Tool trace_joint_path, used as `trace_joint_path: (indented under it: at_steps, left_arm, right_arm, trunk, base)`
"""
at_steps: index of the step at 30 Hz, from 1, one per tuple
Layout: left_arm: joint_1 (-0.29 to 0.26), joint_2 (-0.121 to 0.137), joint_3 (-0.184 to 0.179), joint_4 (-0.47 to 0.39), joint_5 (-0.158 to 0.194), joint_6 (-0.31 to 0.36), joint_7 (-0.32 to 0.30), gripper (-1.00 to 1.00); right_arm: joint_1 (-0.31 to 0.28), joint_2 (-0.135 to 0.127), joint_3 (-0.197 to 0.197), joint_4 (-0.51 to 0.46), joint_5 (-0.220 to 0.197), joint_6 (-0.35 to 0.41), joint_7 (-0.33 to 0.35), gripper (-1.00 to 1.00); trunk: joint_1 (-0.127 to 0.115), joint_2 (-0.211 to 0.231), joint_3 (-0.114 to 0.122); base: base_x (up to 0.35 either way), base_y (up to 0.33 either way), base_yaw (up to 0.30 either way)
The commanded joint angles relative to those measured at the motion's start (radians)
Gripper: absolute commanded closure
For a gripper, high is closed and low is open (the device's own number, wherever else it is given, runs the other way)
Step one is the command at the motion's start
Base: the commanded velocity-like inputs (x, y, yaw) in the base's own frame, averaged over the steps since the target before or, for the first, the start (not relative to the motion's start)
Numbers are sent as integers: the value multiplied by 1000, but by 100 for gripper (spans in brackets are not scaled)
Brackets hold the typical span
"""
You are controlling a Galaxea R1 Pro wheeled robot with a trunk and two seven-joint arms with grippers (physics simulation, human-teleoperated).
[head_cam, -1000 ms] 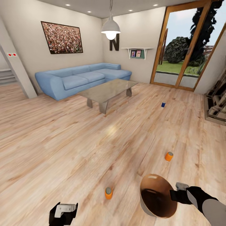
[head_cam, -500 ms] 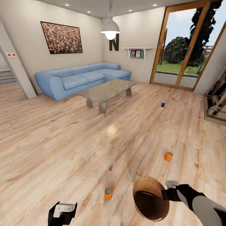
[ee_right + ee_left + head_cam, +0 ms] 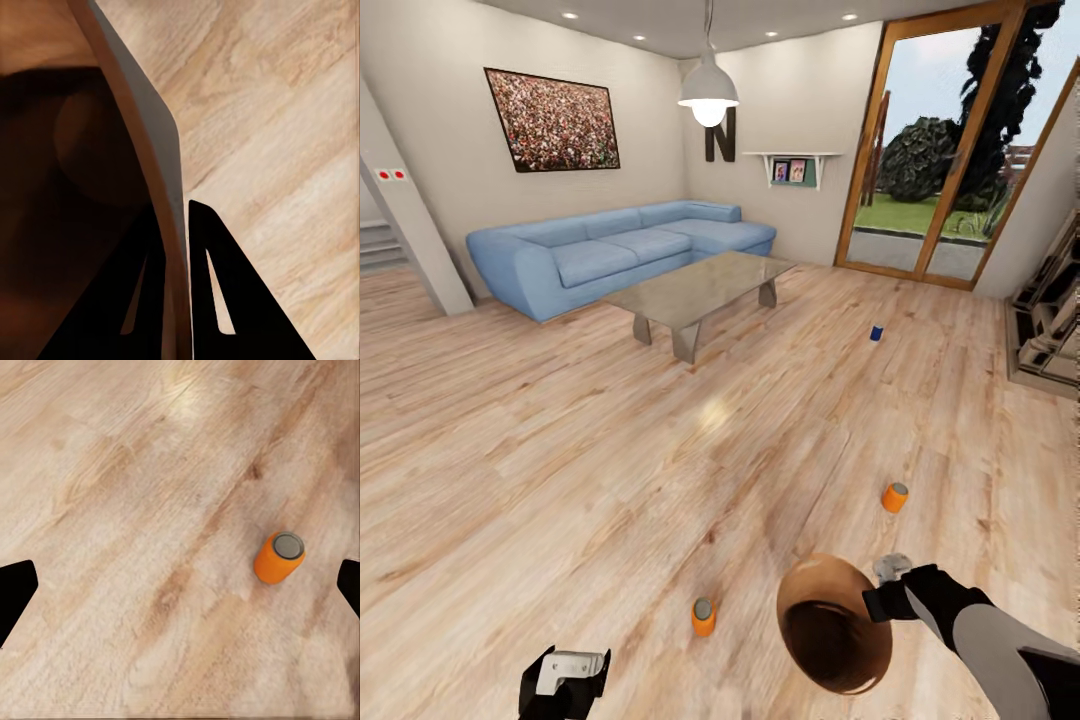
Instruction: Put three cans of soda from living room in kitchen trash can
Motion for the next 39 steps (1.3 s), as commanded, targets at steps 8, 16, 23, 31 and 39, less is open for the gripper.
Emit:
trace_joint_path:
  at_steps: [8,16,23,31,39]
  left_arm:
    - [-3,-1,-2,95,0,-2,-1,-100]
    - [-3,-1,-2,107,-1,-3,-2,-100]
    - [-3,-1,-2,113,-1,-3,-2,-100]
    - [-15,-1,-2,119,0,-1,-2,-100]
    - [-23,-1,-2,119,-1,-1,-2,-100]
  right_arm:
    - [-6,98,-124,-265,-48,121,8,100]
    - [-6,98,-126,-270,-47,127,7,100]
    - [-6,96,-127,-270,-47,129,7,100]
    - [-6,95,-127,-270,-45,132,2,100]
    - [-7,86,-176,-270,-44,217,-3,100]
  trunk:
    - [0,0,0]
    - [0,0,3]
    - [0,0,6]
    - [0,0,10]
    - [0,0,15]
  base:
    - [0,0,-220]
    - [0,0,-249]
    - [0,0,-251]
    - [78,28,-251]
    - [284,95,-251]
